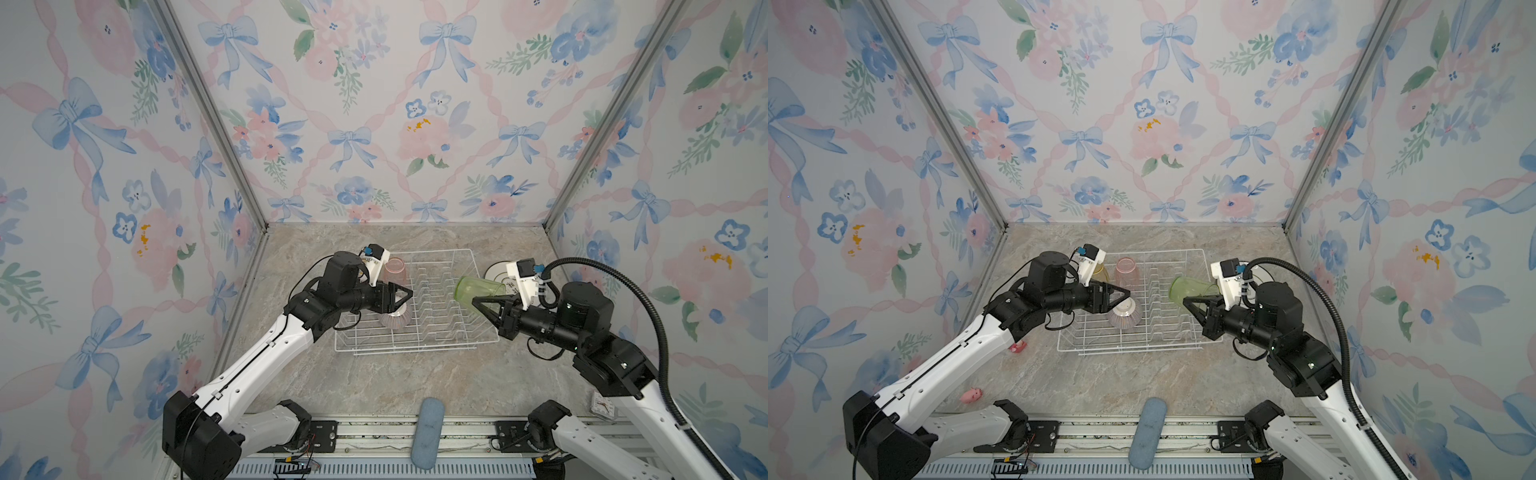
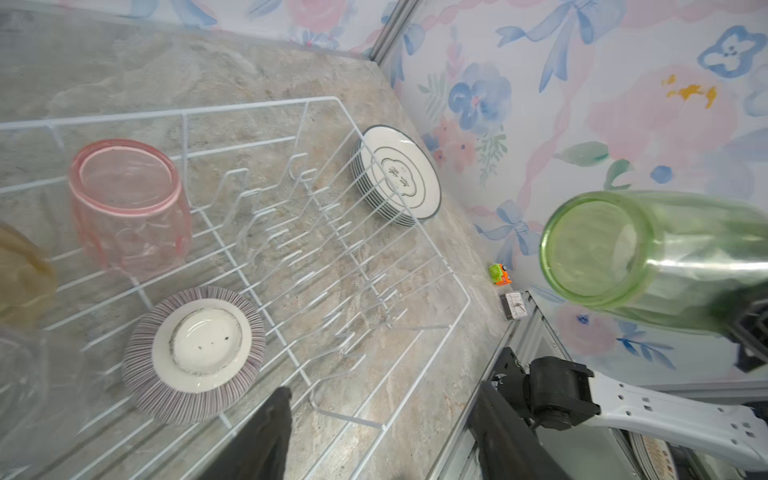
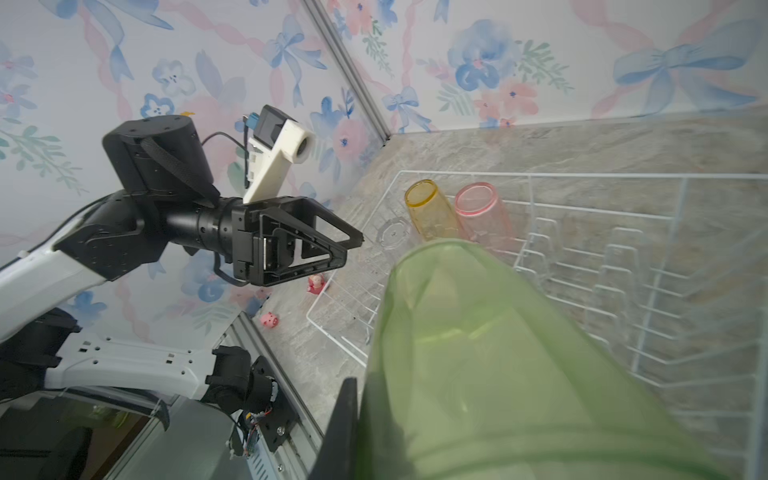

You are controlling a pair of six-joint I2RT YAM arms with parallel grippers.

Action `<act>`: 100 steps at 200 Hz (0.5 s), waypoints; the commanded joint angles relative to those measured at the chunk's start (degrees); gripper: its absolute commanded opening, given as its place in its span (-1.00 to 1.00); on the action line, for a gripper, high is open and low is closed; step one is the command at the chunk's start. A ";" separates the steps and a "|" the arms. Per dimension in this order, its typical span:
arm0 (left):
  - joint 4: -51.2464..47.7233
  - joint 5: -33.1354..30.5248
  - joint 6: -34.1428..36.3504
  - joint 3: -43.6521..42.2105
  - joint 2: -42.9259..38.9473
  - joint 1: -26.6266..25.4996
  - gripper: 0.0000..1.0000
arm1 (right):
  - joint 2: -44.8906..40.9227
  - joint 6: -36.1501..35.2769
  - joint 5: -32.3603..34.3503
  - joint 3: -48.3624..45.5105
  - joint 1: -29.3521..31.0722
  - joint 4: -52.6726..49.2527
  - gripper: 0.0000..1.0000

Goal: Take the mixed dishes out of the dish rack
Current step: 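Grasp the green cup with the right gripper while the left gripper releases it, then carry the green cup with the right gripper to the table near the robot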

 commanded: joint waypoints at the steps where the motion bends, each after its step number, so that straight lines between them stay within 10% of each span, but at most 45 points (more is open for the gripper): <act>1: -11.42 -17.54 5.23 3.25 -0.49 -3.00 0.31 | -0.74 -5.82 15.01 3.61 4.25 -25.01 -1.00; 39: -17.93 -30.85 5.24 2.45 0.85 -4.19 0.32 | -1.27 5.07 27.84 3.15 17.68 -39.18 -1.00; 100: -18.17 -34.40 5.39 -0.53 1.64 -3.32 0.37 | 5.17 18.67 32.65 -3.62 31.27 -42.68 -1.00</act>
